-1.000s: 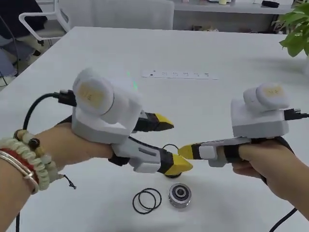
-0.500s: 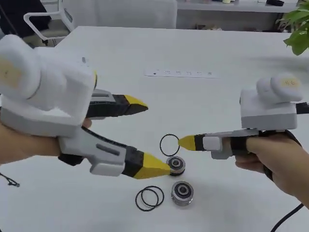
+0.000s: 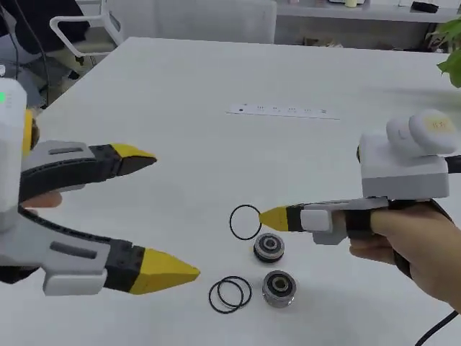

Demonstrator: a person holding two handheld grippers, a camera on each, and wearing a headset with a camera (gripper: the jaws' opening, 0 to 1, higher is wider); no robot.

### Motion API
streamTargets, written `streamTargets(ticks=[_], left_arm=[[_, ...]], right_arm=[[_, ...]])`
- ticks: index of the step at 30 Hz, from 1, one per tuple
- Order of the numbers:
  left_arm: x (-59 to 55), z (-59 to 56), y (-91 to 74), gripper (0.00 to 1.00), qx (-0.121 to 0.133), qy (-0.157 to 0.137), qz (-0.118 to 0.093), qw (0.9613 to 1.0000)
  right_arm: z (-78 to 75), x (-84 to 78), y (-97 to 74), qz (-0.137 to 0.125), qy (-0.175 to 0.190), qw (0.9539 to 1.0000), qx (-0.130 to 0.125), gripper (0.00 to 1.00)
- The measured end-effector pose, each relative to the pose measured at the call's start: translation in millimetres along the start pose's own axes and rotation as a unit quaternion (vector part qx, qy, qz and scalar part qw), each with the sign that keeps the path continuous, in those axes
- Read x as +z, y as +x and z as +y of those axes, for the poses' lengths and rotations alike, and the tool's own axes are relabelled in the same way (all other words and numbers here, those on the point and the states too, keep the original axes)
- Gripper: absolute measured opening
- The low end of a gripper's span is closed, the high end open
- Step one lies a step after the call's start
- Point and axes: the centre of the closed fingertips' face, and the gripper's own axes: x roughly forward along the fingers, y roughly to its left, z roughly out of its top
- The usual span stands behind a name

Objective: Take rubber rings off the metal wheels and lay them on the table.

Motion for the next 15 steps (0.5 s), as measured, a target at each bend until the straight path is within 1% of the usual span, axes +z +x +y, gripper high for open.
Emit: streamTargets(ticks=[2, 3, 4, 8, 11, 15], left_arm=[[-5.6, 0.6, -3.2, 0.85, 0.009, -0.012, 0.0, 0.9999], [-10.2, -1.1, -3.8, 0.85, 0.011, -0.021, 0.003, 0.9997], [-13.7, -3.1, -3.9, 0.85, 0.011, -0.024, 0.006, 0.9996], [-25.2, -13.9, -2.6, 0.87, 0.008, -0.034, 0.014, 0.9993], [-33.9, -22.1, -1.0, 0.88, 0.002, -0.043, 0.02, 0.9989], [-41.8, -26.8, 1.5, 0.88, 0.002, -0.054, 0.027, 0.9982]], right_arm=[[3.9, -2.0, 2.0, 0.005, 0.001, 0.9999, 0.01, 0.0], [7.9, -5.3, 3.6, 0.011, 0.007, 0.9997, 0.022, 0.0], [9.6, -7.9, 4.7, 0.016, 0.008, 0.9995, 0.027, 0.0], [15.5, -17.1, 9.5, 0.032, 0.008, 0.9986, 0.04, 0.0], [20.4, -20.9, 12.7, 0.039, 0.008, 0.998, 0.05, 0.0], [23.8, -28.9, 16.5, 0.054, 0.007, 0.9969, 0.057, 0.0]])
